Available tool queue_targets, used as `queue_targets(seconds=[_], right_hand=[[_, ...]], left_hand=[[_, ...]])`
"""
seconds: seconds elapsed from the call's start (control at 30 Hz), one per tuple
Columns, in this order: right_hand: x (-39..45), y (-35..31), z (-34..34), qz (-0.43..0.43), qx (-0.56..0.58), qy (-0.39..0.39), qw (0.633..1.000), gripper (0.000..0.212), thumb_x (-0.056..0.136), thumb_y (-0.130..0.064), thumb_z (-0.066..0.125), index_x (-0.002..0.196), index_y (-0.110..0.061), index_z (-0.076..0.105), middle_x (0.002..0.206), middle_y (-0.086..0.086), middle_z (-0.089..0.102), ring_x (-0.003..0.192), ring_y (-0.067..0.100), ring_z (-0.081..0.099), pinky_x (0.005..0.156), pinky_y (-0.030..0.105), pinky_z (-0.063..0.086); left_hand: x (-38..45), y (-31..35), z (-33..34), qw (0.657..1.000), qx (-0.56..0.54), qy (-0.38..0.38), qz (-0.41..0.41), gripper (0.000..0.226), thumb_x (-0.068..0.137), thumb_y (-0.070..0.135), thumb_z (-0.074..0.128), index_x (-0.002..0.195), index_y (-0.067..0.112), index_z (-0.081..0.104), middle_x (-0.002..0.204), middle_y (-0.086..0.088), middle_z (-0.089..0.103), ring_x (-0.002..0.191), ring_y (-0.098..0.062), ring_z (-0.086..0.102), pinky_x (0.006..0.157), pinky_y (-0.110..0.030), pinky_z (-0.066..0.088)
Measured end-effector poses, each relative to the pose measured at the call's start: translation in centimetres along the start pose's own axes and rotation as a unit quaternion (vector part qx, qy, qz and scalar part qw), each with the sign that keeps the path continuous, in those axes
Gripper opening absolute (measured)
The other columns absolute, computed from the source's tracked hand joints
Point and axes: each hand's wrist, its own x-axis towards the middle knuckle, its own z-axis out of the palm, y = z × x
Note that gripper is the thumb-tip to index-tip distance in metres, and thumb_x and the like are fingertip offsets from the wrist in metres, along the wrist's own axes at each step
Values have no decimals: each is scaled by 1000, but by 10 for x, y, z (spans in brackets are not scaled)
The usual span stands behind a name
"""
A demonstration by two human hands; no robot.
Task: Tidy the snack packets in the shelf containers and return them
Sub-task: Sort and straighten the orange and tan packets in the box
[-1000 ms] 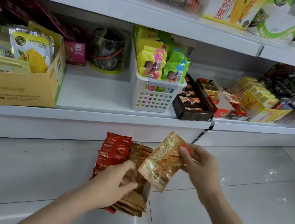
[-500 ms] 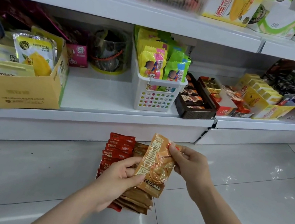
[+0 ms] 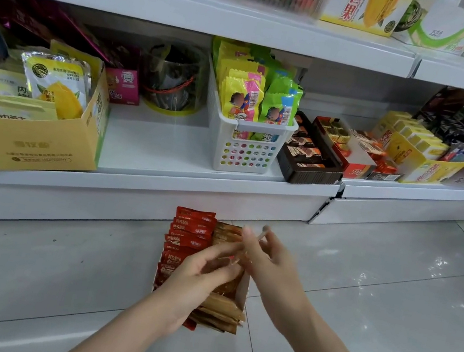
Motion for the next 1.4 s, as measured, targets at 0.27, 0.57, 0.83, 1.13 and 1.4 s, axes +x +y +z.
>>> queue_targets(seconds=[0.27, 0.57, 0.83, 1.13, 1.4], right_hand=[[14, -9, -20, 69, 132, 46, 988, 28, 102, -25, 51, 108, -3, 68, 98, 14, 76, 89, 25, 74, 85, 42, 60], [21, -10, -24, 72, 162, 63, 982, 24, 98, -24, 57, 103, -5, 71, 96, 12, 74, 87, 22, 71, 77, 35, 62], [13, -6, -7, 95, 95, 103, 986, 44, 90, -34, 69, 126, -11, 61, 109, 5, 72, 91, 14, 72, 84, 31, 59], [9, -13, -12, 99, 69, 57, 991, 33, 105, -29, 46, 101, -9, 73, 95, 6, 78, 85, 17, 75, 69, 31, 61], [14, -8, -27, 97, 121, 52, 987, 28, 104, -27, 48, 105, -11, 70, 91, 6, 77, 90, 21, 75, 70, 35, 61]], left_hand=[[2, -6, -9, 995, -56, 80, -29, 51, 89, 15, 69, 136, 24, 51, 116, 0, 74, 108, -17, 70, 96, -38, 55], [-3, -3, -8, 999, -46, 17, -5, 28, 97, 22, 57, 124, 26, 65, 115, -3, 74, 110, -17, 69, 83, -19, 55], [7, -1, 9, 986, -70, 151, 16, 21, 99, 32, 58, 109, 43, 73, 110, 10, 75, 103, -10, 70, 75, -22, 56], [6, -7, 7, 990, 89, 82, 70, 42, 80, 24, 82, 110, 51, 71, 138, 26, 50, 123, 7, 52, 91, -15, 52], [8, -11, -4, 993, 7, 121, -16, 24, 98, 20, 60, 121, 23, 65, 109, 3, 76, 103, -18, 72, 98, -47, 54]])
